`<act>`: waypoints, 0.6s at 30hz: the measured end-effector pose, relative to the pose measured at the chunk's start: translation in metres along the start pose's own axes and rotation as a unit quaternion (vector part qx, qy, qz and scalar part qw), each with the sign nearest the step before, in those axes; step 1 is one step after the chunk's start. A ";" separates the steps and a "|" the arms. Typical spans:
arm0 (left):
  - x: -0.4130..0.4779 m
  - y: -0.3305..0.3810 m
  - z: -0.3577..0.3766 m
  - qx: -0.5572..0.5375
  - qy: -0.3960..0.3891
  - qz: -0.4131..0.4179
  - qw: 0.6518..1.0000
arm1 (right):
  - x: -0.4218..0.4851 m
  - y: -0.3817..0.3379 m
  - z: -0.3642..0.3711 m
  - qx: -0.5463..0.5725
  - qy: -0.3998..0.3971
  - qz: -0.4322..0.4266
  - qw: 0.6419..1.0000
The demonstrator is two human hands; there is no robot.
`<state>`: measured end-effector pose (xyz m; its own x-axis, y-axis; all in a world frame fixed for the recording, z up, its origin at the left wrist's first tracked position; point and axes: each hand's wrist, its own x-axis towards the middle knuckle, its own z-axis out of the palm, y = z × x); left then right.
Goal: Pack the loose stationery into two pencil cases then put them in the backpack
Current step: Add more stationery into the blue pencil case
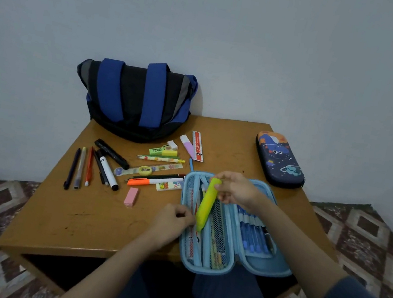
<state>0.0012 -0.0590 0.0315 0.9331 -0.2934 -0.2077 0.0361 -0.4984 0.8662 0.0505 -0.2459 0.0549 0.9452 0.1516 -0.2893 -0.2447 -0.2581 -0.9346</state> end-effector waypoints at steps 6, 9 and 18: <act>-0.003 0.001 0.000 -0.004 0.013 0.010 1.000 | 0.002 0.001 0.017 -0.129 -0.046 -0.020 0.990; -0.003 0.000 0.000 0.004 0.006 0.011 1.000 | 0.000 0.000 0.020 -0.248 -0.065 -0.032 0.966; -0.002 -0.001 0.000 0.022 0.007 0.011 1.000 | -0.004 -0.012 0.028 -0.452 -0.046 -0.118 0.883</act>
<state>-0.0007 -0.0575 0.0313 0.9385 -0.2936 -0.1817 -0.0007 -0.5279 0.8493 0.0433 -0.2172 0.0613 0.9145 0.3702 -0.1630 0.2699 -0.8586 -0.4358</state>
